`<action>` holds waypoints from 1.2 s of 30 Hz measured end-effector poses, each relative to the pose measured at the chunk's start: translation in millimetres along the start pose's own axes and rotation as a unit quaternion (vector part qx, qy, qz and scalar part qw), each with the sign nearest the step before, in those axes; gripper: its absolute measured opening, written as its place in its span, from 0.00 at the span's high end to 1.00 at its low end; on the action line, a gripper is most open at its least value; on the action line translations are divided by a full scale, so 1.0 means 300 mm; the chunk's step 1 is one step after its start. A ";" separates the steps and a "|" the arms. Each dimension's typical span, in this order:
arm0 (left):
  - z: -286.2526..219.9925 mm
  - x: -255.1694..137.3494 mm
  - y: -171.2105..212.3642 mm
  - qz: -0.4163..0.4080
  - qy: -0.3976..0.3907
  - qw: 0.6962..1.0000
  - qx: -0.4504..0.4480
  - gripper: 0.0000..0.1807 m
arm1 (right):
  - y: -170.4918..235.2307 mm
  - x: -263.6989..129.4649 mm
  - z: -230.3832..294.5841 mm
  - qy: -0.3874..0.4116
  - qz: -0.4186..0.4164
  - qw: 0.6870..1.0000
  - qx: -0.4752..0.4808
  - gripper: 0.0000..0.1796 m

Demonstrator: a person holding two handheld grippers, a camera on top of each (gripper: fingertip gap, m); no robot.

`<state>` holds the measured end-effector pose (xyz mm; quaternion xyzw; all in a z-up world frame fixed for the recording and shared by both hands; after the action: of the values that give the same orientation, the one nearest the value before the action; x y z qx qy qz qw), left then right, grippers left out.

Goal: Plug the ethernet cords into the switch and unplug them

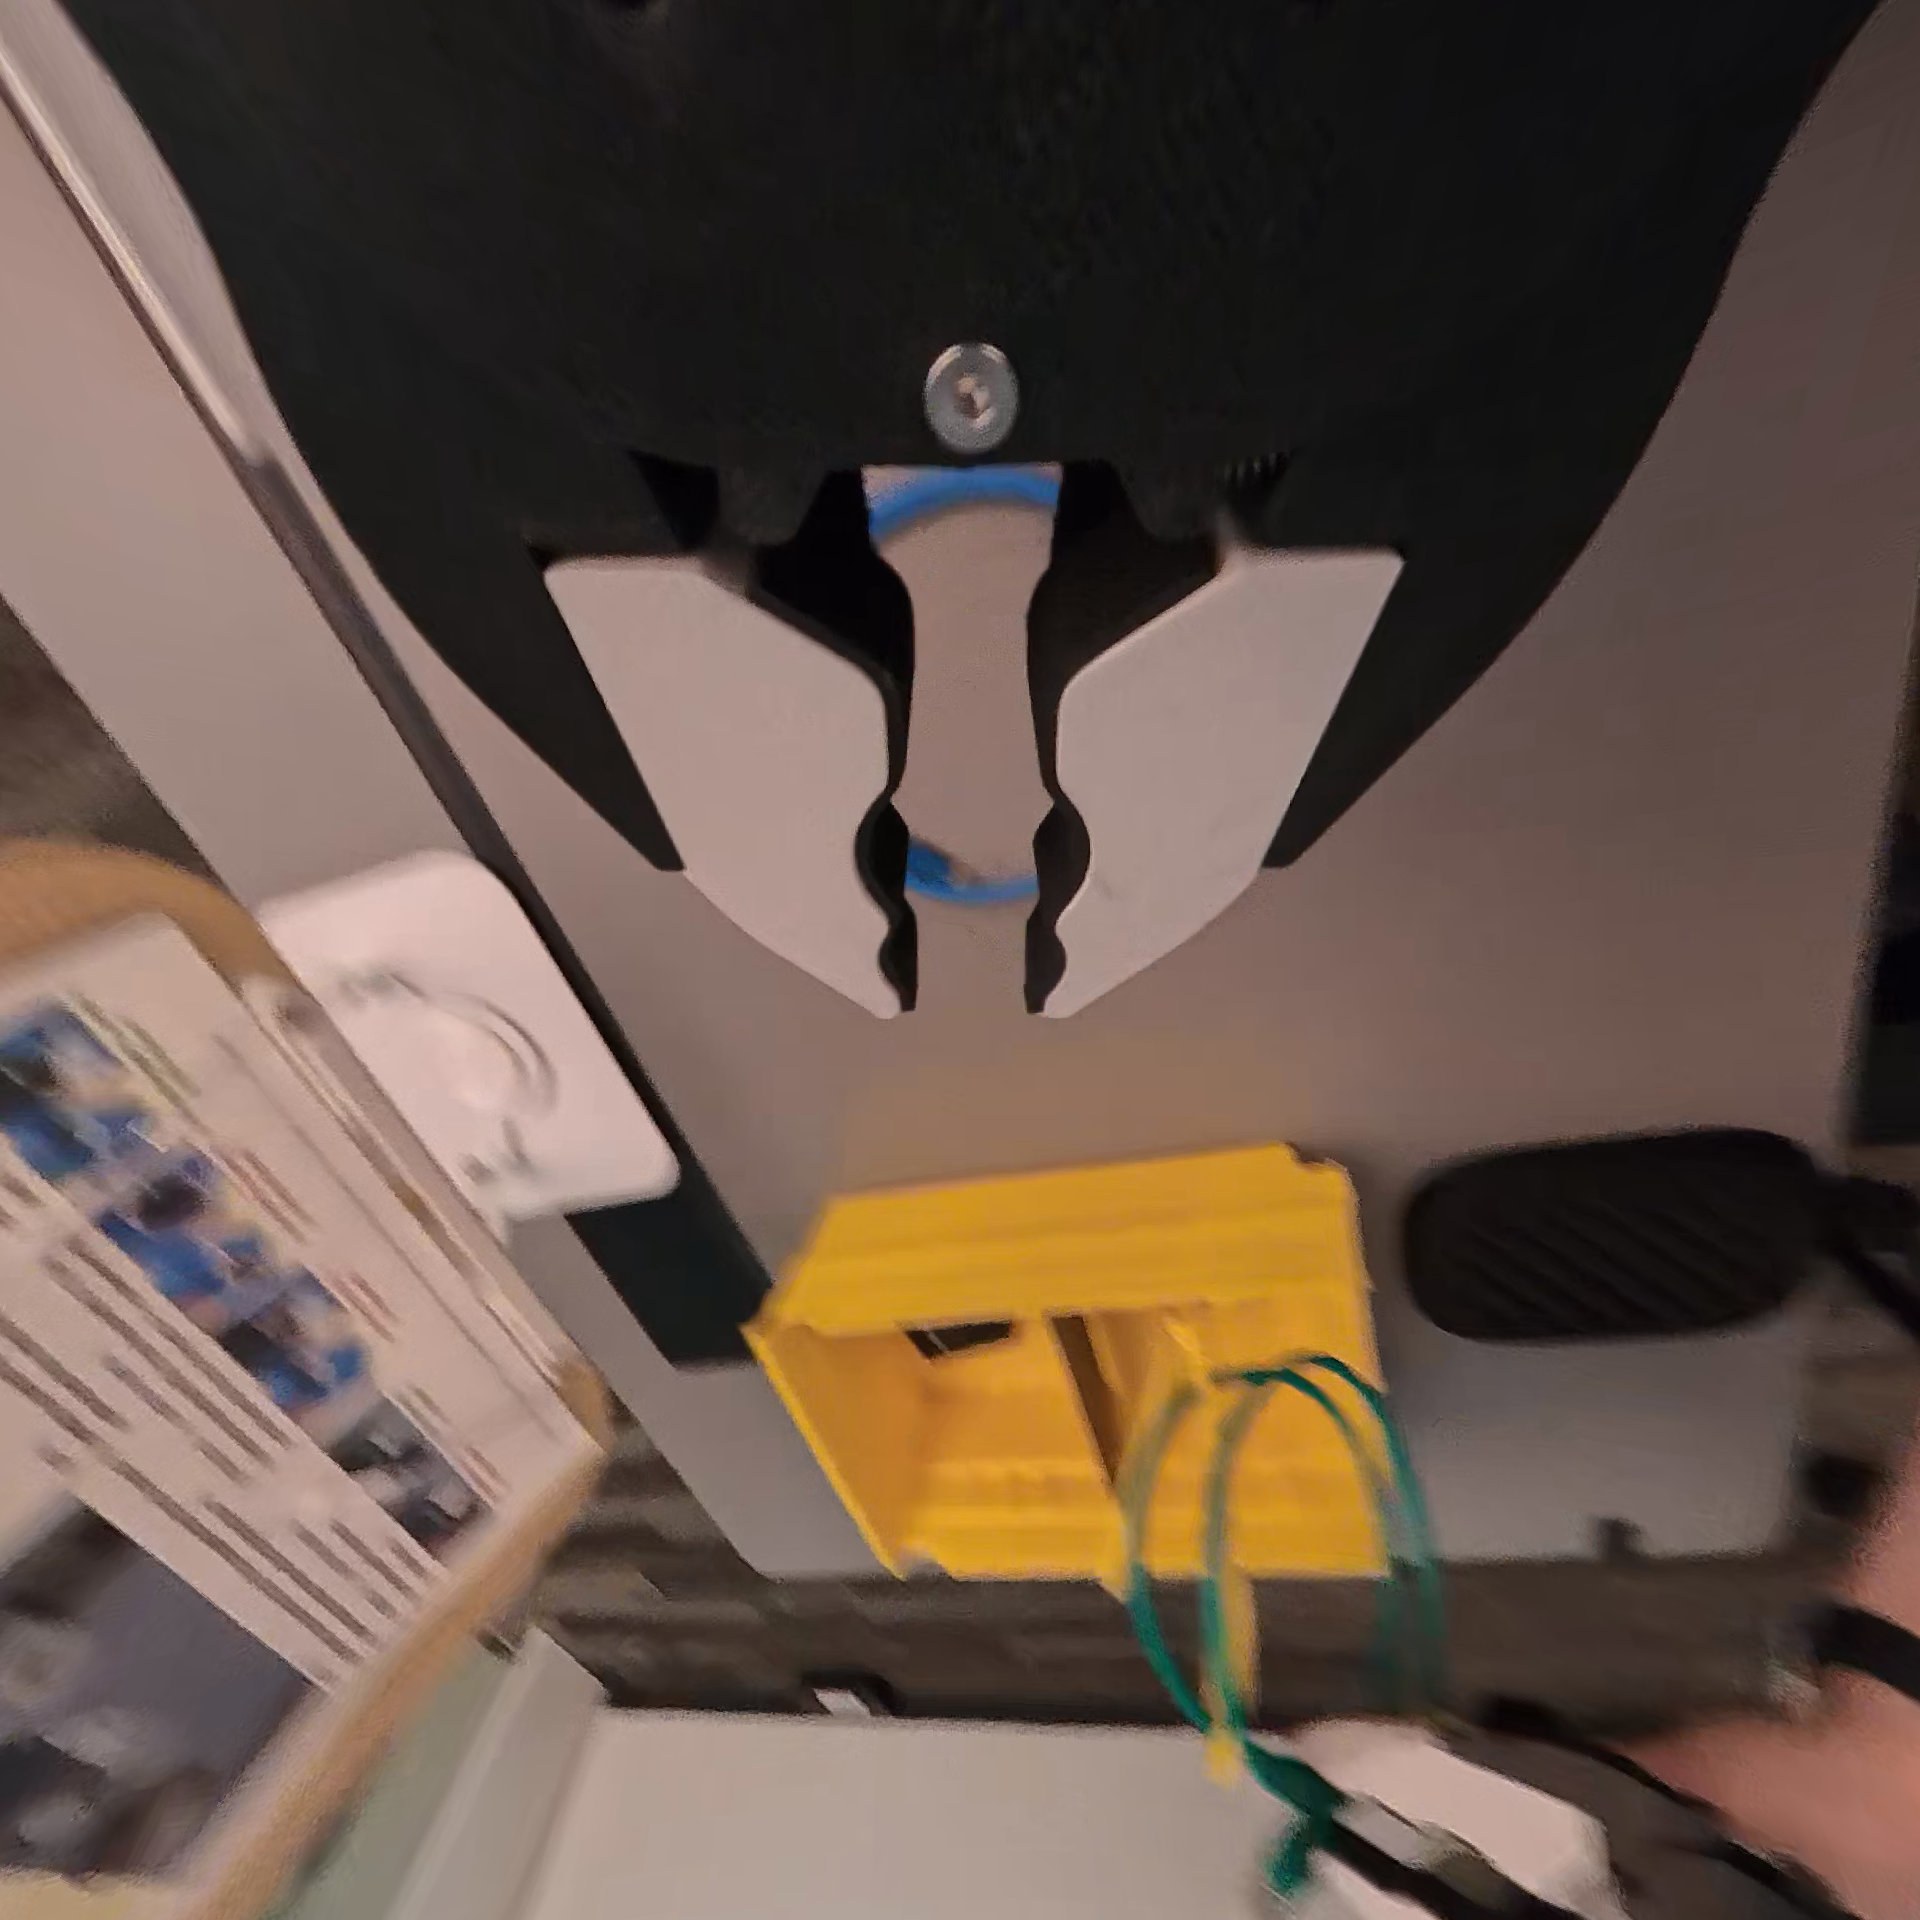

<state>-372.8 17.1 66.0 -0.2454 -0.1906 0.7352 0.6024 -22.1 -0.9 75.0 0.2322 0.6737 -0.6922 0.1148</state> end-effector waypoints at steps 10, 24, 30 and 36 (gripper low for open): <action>0.003 -0.058 -0.089 -0.111 0.021 0.992 -0.058 0.92 | -0.282 0.438 0.120 -0.138 -0.060 0.988 -0.038 0.85; -0.054 -0.073 -0.115 -0.161 0.034 0.986 -0.030 0.92 | -0.413 0.714 0.089 -0.142 0.098 0.985 0.004 0.90; -0.055 -0.070 -0.112 -0.161 0.032 0.986 -0.034 0.93 | -0.401 0.731 0.102 -0.112 0.137 0.984 -0.027 0.91; -0.068 -0.074 -0.109 -0.162 0.040 0.985 -0.036 0.93 | -0.387 0.740 0.077 -0.052 0.166 0.983 -0.059 0.95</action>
<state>-331.5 1.7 71.3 -0.2619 -0.2299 0.6105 0.7112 -272.9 18.1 71.0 0.2969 0.6587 -0.6334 0.2769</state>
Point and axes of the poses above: each gripper's, where its closed fingertips meet, x out along the fingers, y out of its underside, z = x × y across the jaws, the point moved 1 cm from there along -x, back along the fingers, and after that the axes turned 15 degrees about -y, right-handed, at the moved point
